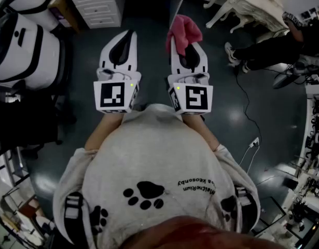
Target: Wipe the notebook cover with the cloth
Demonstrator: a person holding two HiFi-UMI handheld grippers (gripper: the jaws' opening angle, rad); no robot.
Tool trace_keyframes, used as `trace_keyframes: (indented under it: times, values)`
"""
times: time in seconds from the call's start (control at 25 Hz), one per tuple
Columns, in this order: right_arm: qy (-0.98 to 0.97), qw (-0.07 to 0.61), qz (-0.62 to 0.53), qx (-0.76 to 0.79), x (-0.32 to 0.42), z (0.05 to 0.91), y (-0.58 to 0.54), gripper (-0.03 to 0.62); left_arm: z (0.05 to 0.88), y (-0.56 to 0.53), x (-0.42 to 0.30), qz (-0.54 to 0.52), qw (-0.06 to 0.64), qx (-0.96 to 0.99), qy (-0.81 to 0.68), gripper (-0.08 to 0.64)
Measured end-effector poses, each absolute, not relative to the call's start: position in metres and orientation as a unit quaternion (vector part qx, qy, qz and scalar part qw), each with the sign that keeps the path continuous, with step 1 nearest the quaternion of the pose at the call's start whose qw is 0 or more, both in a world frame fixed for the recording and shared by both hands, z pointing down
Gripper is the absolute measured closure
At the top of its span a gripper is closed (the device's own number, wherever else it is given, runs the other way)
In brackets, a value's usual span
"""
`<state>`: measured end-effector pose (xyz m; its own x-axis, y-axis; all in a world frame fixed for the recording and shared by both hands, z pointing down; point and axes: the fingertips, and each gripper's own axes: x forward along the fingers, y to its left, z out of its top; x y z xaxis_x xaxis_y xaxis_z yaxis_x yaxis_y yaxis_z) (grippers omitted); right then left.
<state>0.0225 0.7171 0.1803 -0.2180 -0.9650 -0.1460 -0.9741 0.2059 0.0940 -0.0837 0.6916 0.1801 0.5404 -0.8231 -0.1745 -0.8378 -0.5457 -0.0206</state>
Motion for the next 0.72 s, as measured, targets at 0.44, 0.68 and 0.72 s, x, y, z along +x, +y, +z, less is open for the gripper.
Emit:
trace_keyframes:
  times: [0.44, 0.68, 0.72]
  values:
    - [0.782, 0.028, 0.077, -0.618, 0.030, 0.184, 0.695, 0.517, 0.185, 0.671, -0.070, 0.068, 0.046, -0.877, 0.474, 0.549]
    - [0.792, 0.049, 0.065, -0.605, 0.040, 0.186, 0.690, 0.515, 0.187, 0.667, -0.056, 0.073, 0.051, -0.877, 0.473, 0.549]
    - [0.794, 0.053, 0.061, -0.603, 0.041, 0.188, 0.688, 0.514, 0.189, 0.666, -0.055, 0.072, 0.050, -0.877, 0.473, 0.549]
